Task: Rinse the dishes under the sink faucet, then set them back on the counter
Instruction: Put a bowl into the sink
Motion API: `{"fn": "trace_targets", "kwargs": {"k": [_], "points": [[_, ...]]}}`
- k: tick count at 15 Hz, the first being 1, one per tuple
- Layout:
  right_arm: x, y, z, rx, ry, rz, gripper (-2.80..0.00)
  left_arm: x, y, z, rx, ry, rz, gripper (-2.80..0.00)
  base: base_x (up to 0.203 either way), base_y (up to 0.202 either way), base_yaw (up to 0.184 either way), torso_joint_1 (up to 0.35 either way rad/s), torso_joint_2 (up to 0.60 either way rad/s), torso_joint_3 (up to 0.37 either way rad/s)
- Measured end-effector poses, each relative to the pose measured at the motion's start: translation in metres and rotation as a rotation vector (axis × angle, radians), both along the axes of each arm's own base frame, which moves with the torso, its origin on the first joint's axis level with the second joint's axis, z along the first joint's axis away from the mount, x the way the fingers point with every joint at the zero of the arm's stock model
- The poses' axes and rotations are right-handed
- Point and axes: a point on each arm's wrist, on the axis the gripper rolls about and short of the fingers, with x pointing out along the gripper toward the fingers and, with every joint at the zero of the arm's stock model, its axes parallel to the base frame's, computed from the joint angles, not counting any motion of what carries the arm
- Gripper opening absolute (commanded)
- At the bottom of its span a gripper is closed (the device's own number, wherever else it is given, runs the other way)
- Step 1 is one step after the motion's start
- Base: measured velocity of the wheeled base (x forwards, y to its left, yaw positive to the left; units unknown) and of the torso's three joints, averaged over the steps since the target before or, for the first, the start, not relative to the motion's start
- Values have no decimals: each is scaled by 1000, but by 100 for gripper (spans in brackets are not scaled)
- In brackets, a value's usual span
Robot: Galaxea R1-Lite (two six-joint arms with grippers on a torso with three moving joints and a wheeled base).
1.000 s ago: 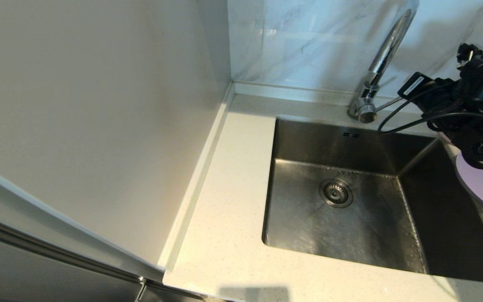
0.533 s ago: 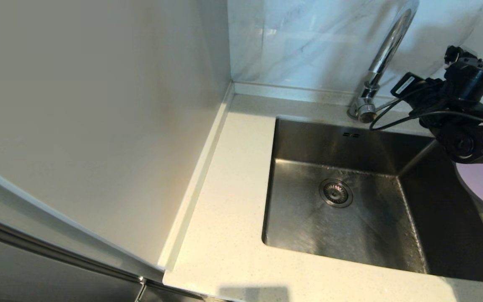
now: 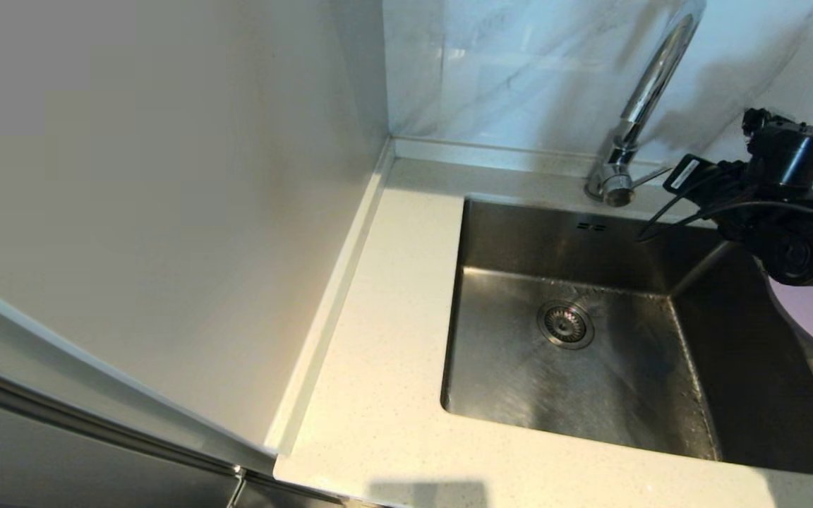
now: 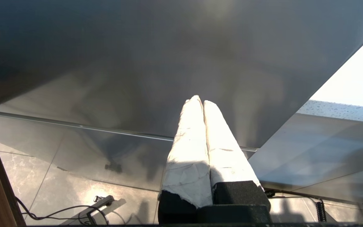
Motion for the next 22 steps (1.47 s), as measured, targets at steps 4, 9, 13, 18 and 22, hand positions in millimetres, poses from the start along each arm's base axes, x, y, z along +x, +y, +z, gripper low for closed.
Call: {"fn": "trace_targets", "kwargs": {"k": [4,9,13,18,22], "points": [[-28,1,10,3,1,50,-280,0,0,0,0,0,0,-280,0,0,0,0,0,0],[-31,3,33,-4,-75,48,-280,0,0,0,0,0,0,-280,0,0,0,0,0,0],[-17,4,38,-3,-107,22,-280,0,0,0,0,0,0,-280,0,0,0,0,0,0],[-8,6,18,2,-49,28,-280,0,0,0,0,0,0,-280,0,0,0,0,0,0],[-18,8,5,0,12,88,-280,0,0,0,0,0,0,-280,0,0,0,0,0,0]]}}
